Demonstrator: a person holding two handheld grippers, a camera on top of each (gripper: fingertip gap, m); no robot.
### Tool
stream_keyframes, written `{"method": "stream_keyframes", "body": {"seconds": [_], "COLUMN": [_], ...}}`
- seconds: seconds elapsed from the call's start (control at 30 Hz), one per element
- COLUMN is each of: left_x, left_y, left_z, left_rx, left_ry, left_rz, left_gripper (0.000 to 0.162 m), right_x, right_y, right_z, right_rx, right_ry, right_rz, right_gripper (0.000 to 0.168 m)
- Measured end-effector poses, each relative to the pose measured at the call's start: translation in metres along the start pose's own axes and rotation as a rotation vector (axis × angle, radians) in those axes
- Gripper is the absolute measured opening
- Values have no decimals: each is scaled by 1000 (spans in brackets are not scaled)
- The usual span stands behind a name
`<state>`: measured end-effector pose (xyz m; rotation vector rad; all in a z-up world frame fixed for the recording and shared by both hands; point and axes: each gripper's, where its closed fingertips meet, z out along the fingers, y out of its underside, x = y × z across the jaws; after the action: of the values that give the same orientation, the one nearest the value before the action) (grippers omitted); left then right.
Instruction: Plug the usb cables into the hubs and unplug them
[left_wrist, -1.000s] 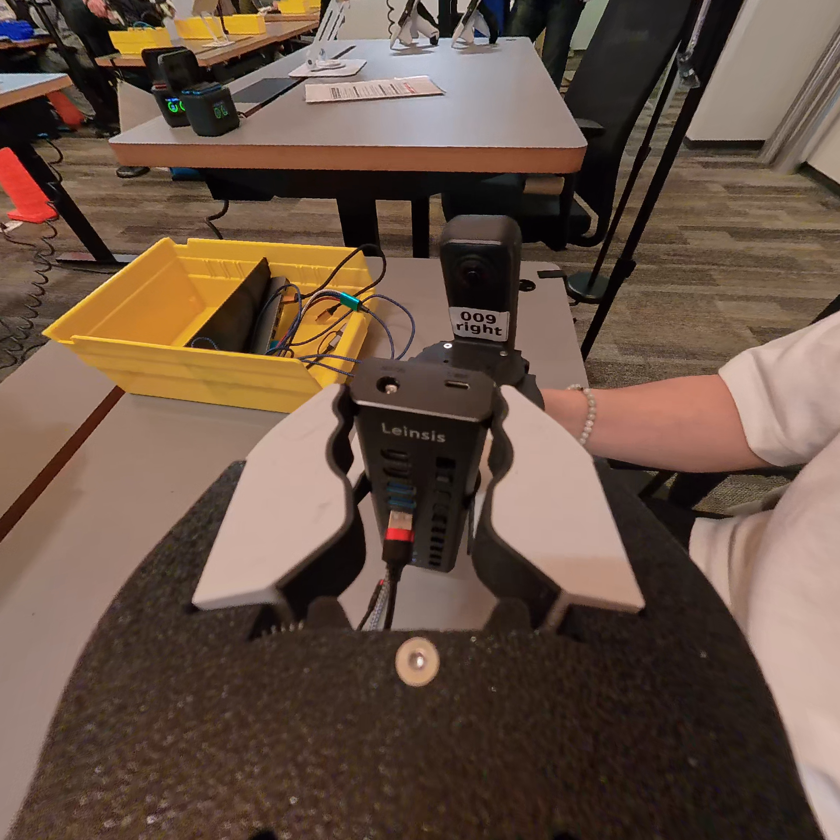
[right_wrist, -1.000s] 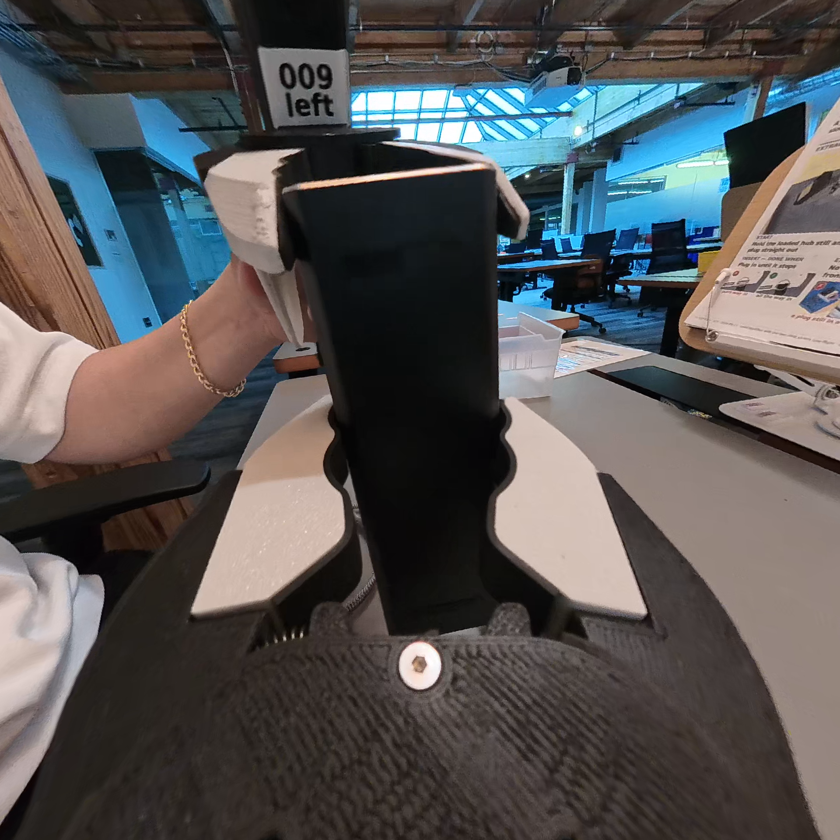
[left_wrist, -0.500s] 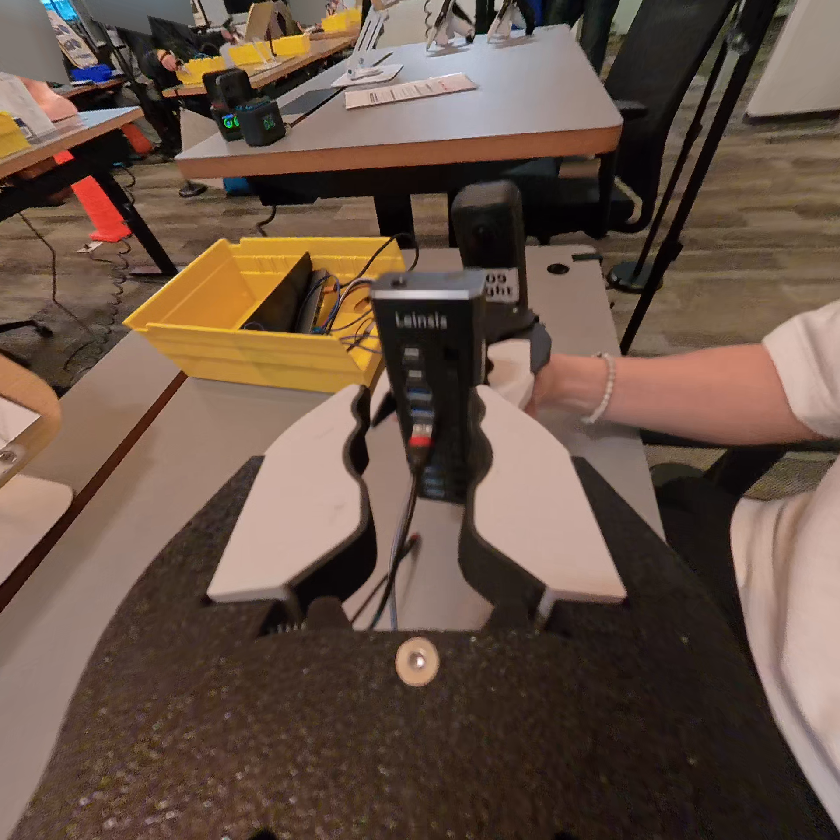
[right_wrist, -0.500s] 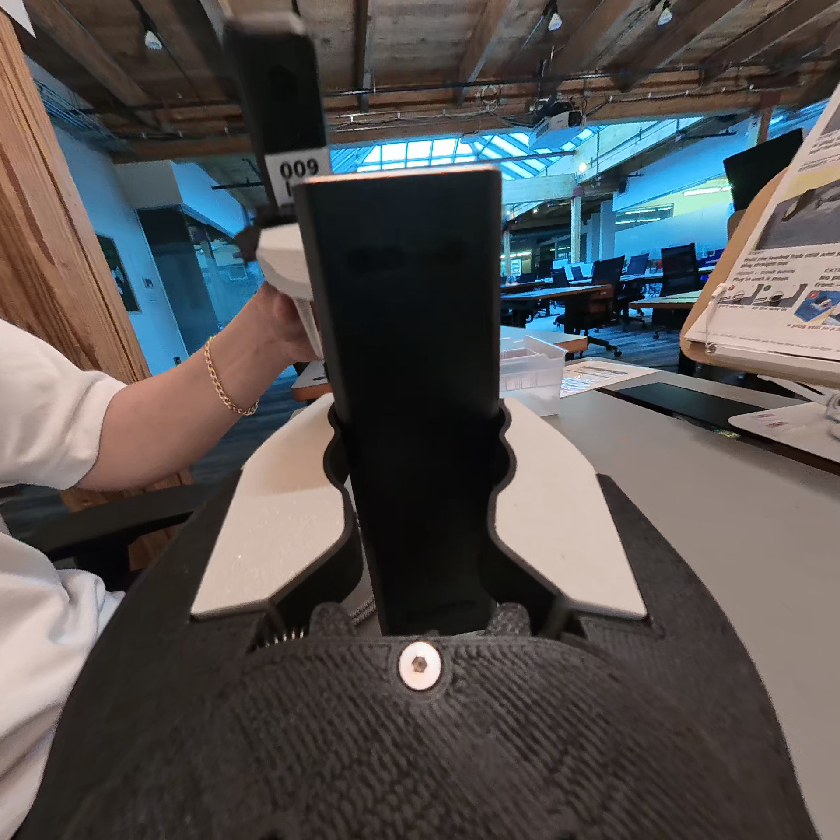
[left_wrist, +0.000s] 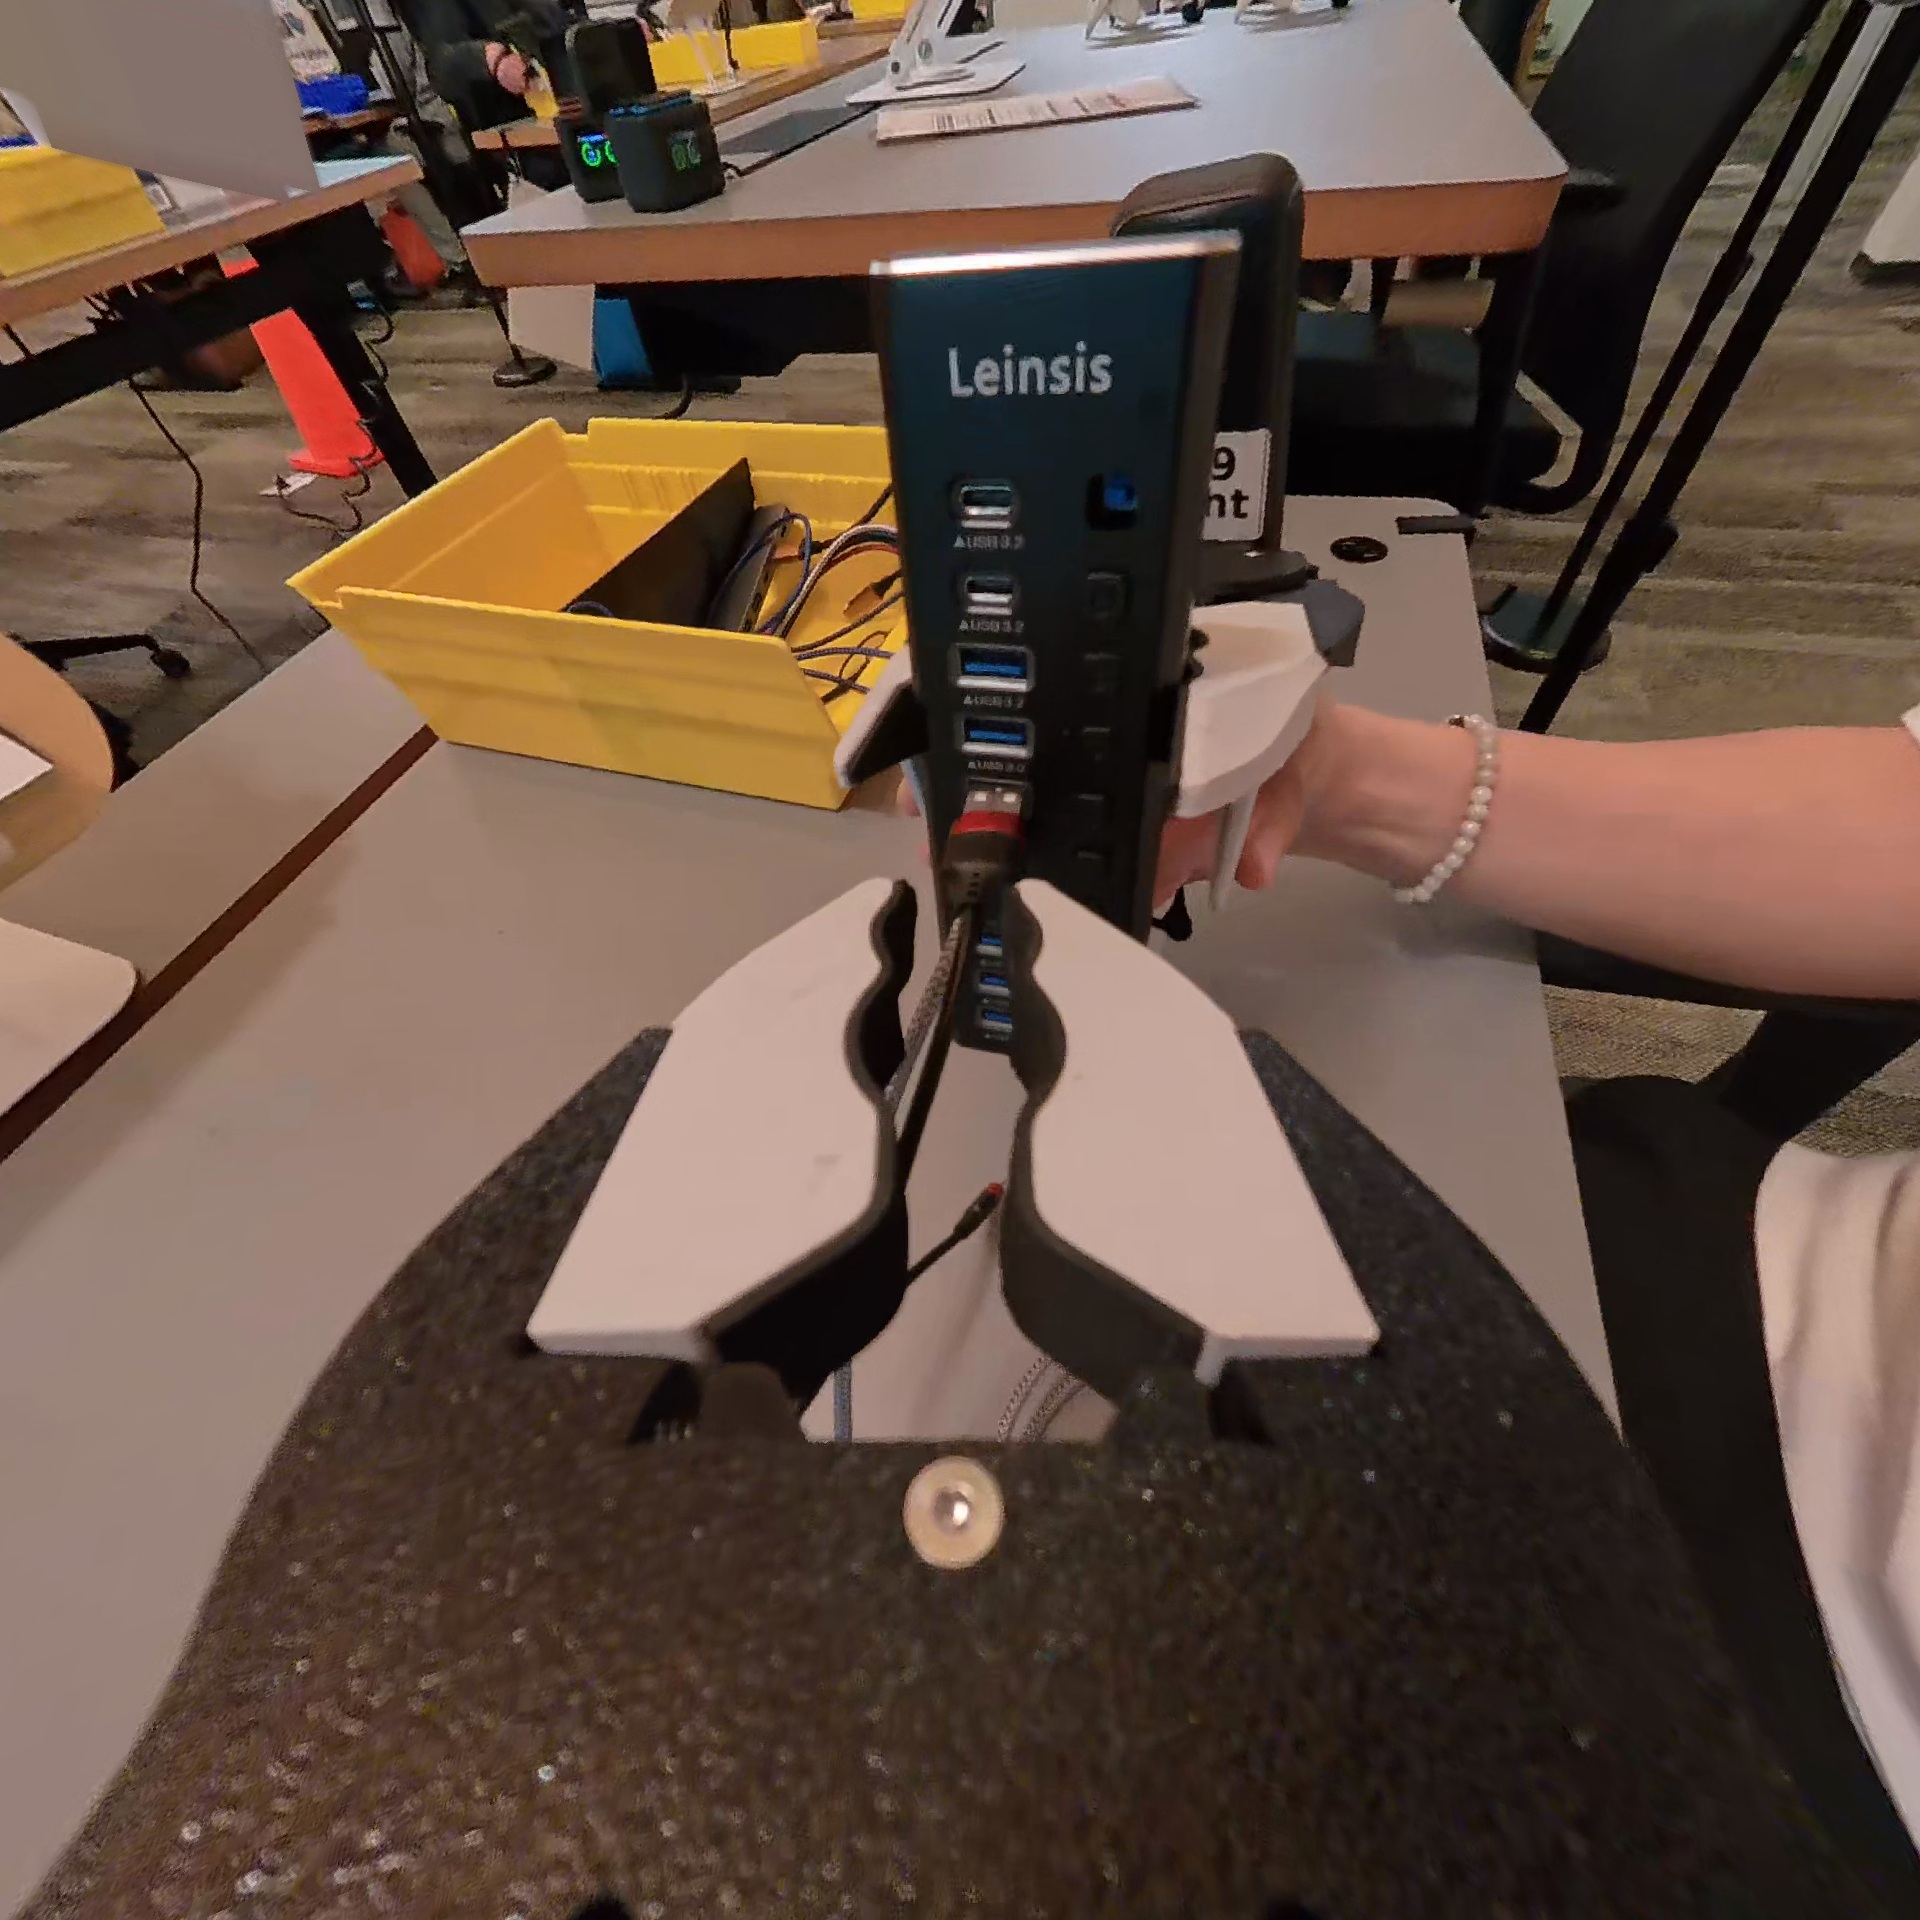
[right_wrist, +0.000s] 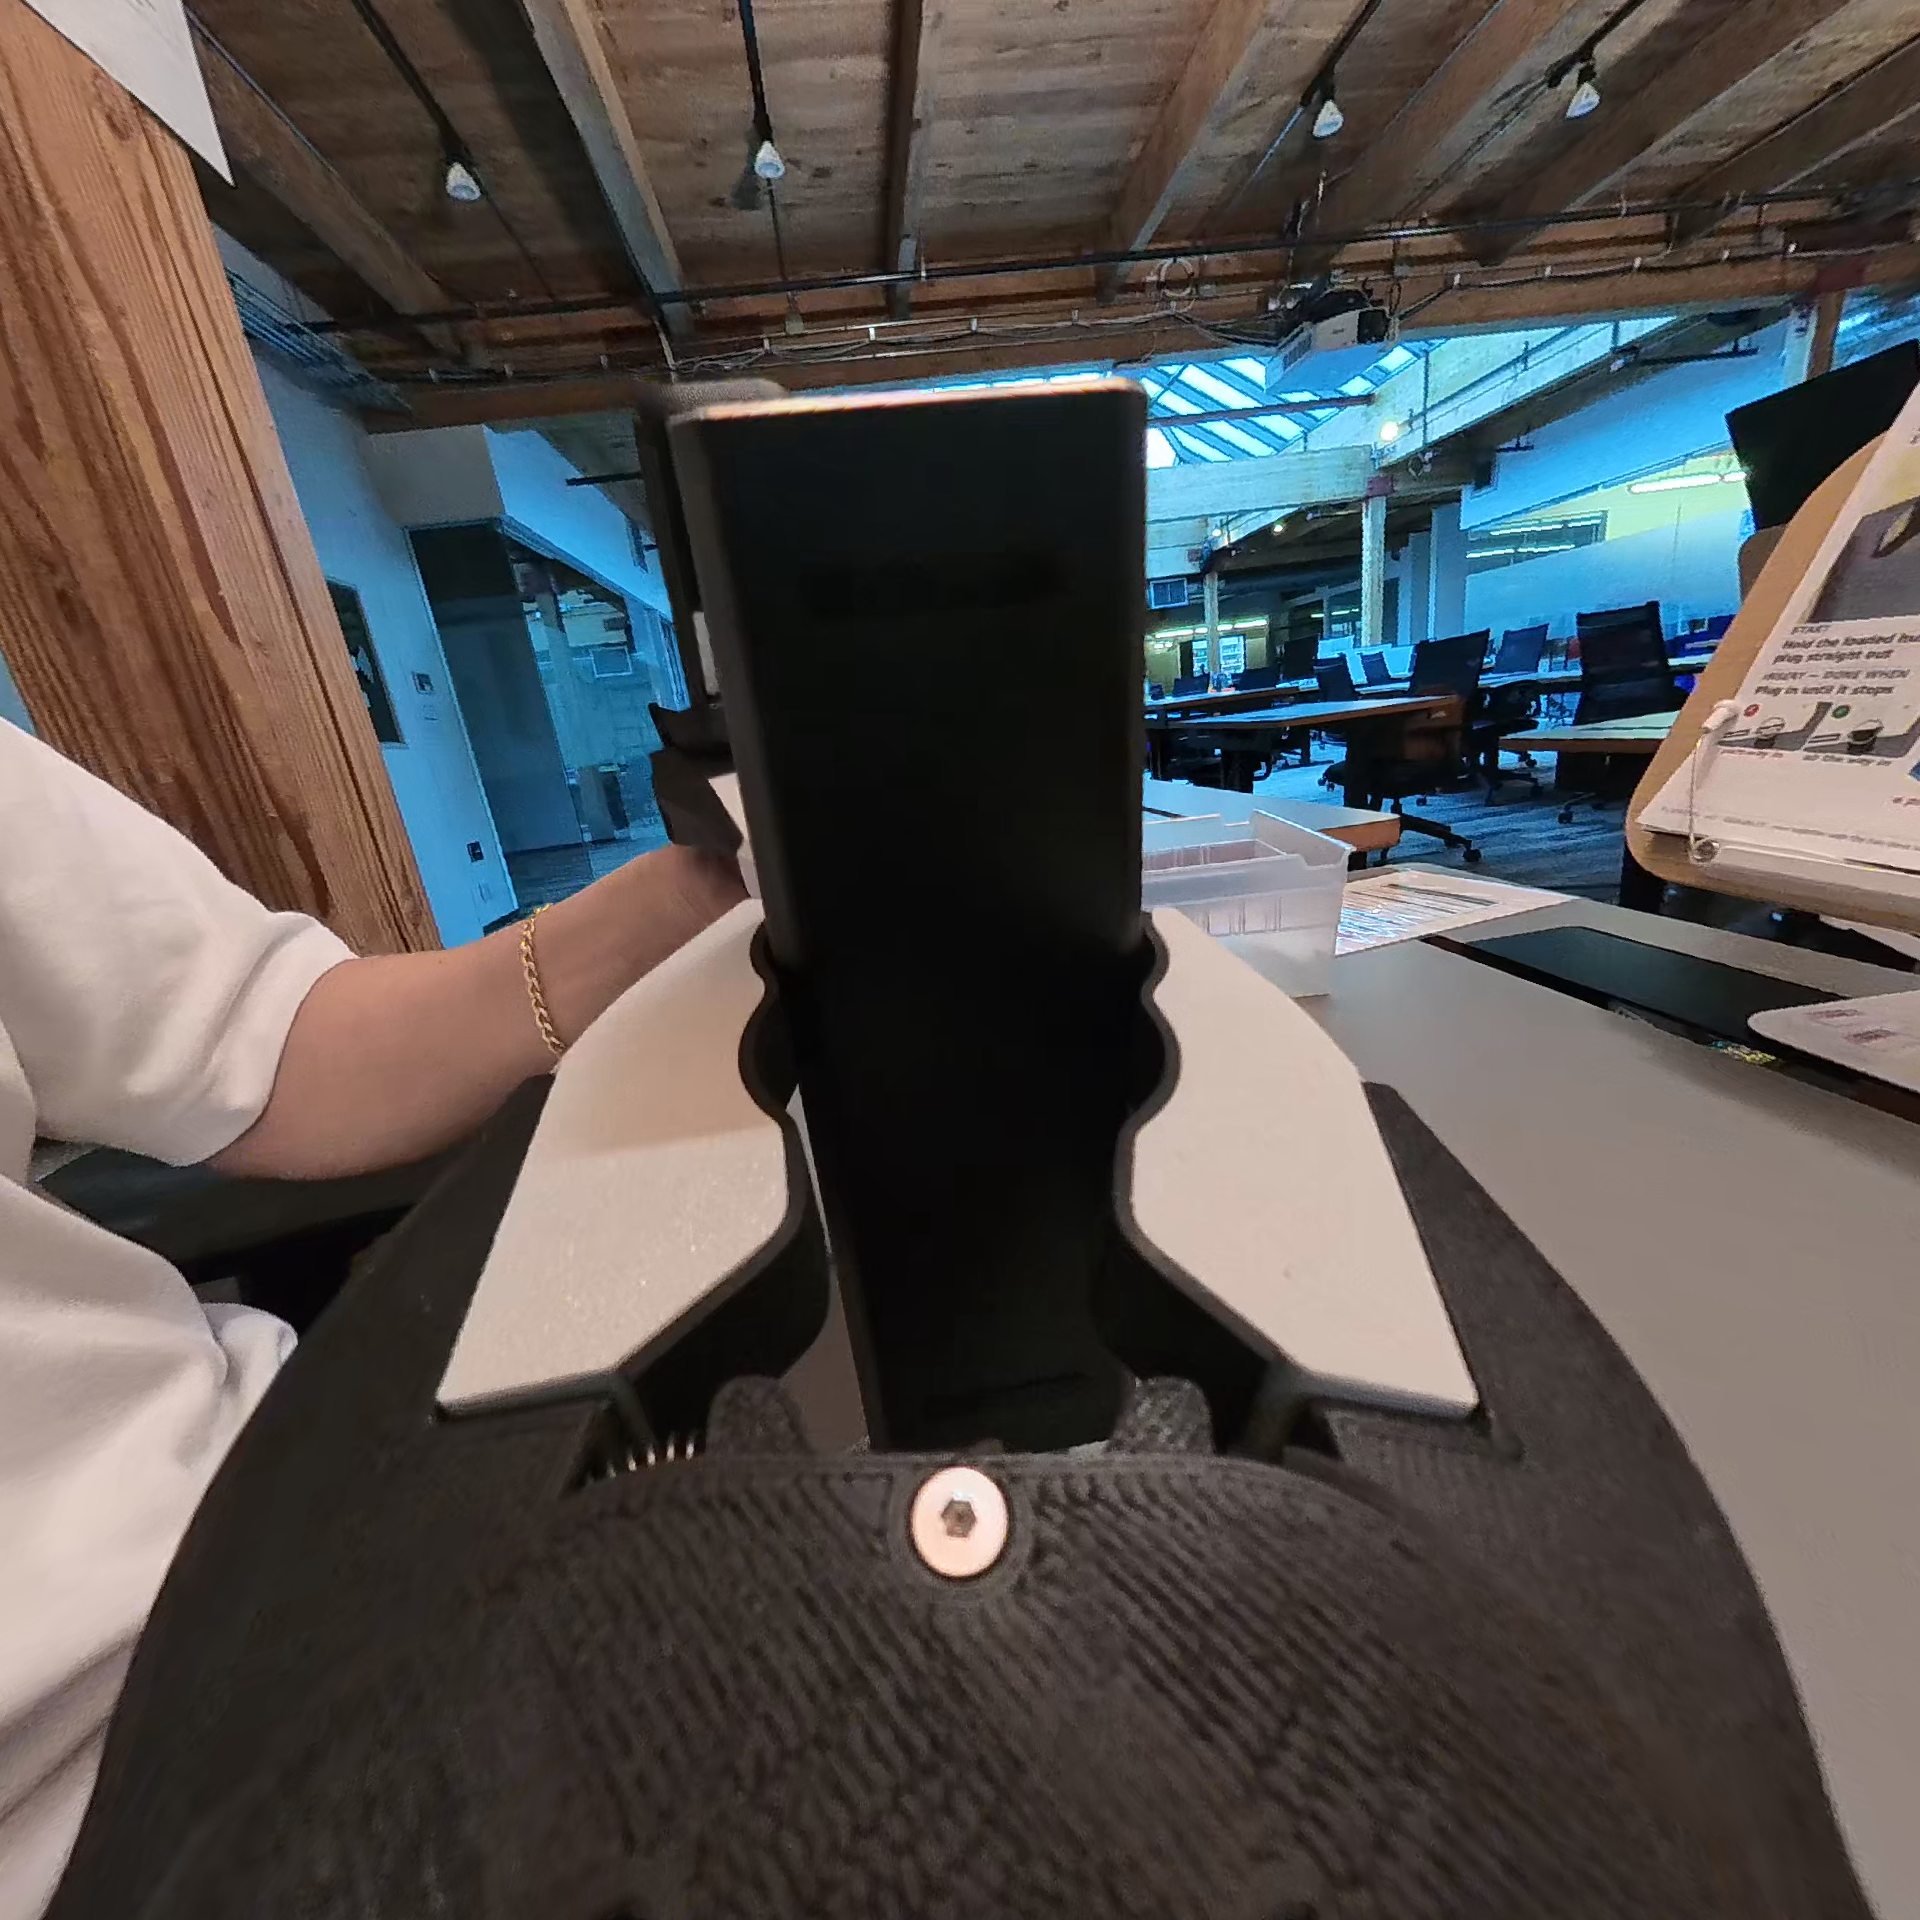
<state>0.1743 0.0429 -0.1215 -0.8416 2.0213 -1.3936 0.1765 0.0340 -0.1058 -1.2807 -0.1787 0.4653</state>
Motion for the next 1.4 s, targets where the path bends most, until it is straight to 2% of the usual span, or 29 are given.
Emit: {"method": "stream_keyframes", "body": {"seconds": [0.4,0.6,0.77,0.97,1.27,1.4], "left_x": [6,6,4,3,2,2], "left_y": [7,14,24,27,33,23], "left_z": [1,-3,-2,2,7,8], "left_rx": [-21,-153,-234,-107,-139,-74], "left_ry": [22,11,21,-1,-15,-31], "left_rz": [27,152,166,65,81,35], "left_gripper": [5,4,4,3,3,5], "right_x": [-5,-8,-8,-5,0,2], "right_y": [3,16,18,19,26,17], "right_z": [2,5,9,10,8,5], "right_rx": [-14,-100,-65,-38,-47,16], "right_ry": [-32,-40,-52,-49,-43,-45], "right_rz": [-2,-26,25,70,82,91], "right_gripper": [63,63,63,63,64,63]}}
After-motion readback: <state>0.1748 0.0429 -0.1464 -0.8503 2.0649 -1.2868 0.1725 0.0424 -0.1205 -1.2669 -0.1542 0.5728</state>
